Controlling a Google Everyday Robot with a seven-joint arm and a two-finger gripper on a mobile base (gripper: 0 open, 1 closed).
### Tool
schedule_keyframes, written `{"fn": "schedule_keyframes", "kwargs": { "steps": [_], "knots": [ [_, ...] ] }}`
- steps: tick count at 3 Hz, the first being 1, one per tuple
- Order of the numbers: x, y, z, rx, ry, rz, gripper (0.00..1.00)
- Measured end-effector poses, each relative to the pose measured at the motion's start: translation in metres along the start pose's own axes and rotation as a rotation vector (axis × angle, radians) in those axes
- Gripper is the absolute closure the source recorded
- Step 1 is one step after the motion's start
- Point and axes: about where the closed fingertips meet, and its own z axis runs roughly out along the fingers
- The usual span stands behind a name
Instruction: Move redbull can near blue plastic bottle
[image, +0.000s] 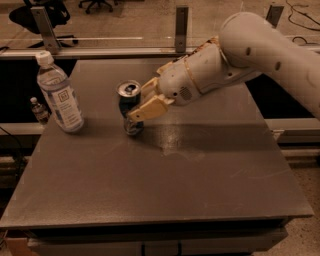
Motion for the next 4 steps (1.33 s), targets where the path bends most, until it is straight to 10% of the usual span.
{"fn": "schedule_keyframes", "kwargs": {
  "steps": [4],
  "knots": [
    [-0.040,-0.034,0.105,-0.173,0.017,-0.067,1.00]
  ]
}}
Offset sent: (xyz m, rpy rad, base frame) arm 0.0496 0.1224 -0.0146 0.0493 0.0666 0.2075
